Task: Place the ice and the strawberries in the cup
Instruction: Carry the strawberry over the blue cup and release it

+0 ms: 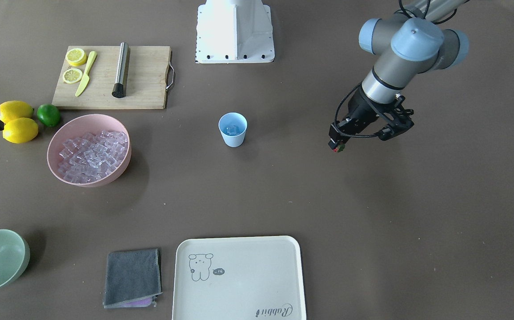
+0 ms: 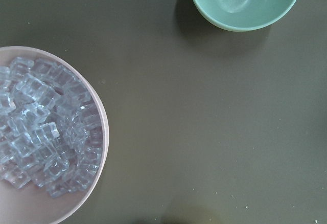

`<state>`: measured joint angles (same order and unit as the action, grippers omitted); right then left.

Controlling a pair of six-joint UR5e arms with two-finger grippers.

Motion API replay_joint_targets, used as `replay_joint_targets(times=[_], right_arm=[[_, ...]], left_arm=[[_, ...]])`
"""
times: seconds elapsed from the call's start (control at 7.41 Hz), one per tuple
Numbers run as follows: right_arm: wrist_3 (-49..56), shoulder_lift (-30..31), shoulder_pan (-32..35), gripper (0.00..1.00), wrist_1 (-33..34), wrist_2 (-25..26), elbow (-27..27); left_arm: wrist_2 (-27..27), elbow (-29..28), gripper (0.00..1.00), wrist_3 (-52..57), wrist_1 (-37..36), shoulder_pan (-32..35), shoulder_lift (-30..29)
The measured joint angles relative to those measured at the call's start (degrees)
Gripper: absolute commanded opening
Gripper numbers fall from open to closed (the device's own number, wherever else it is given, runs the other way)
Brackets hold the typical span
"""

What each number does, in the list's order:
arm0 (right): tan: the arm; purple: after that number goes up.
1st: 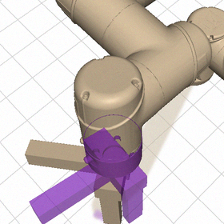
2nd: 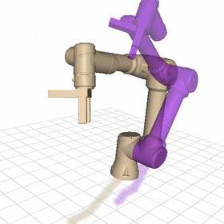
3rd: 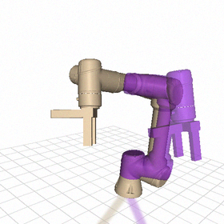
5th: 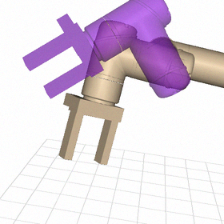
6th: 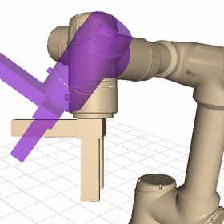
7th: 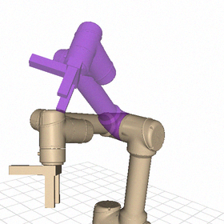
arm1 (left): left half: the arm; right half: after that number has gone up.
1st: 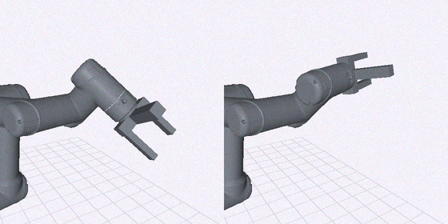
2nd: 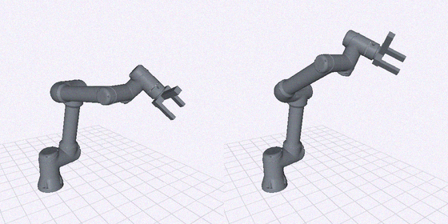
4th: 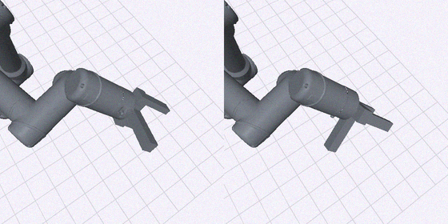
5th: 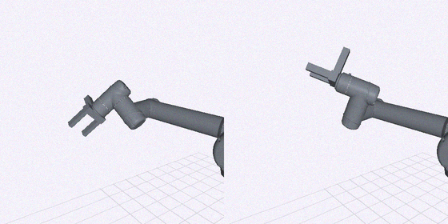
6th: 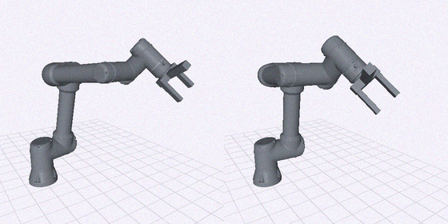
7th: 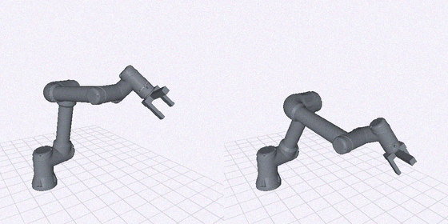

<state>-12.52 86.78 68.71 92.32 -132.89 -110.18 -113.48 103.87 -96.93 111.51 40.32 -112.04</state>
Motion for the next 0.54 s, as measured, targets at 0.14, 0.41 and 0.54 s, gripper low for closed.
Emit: replay_joint_targets(times=[0.14, 0.41, 0.54], right_arm=[[0.25, 0.32, 0.01, 1.00, -0.01, -0.02, -0.05], [0.38, 0.54, 0.02, 1.00, -0.03, -0.10, -0.24], [0.37, 0.59, 0.05, 1.00, -0.02, -0.18, -0.39]], left_arm=[[3.44, 0.74, 0.00, -3.67, -4.87, -3.64, -4.73], [10.17, 0.68, 0.00, -8.83, -10.94, -11.01, -11.68], [12.57, -0.10, 0.00, -10.92, -11.73, -13.80, -14.14]])
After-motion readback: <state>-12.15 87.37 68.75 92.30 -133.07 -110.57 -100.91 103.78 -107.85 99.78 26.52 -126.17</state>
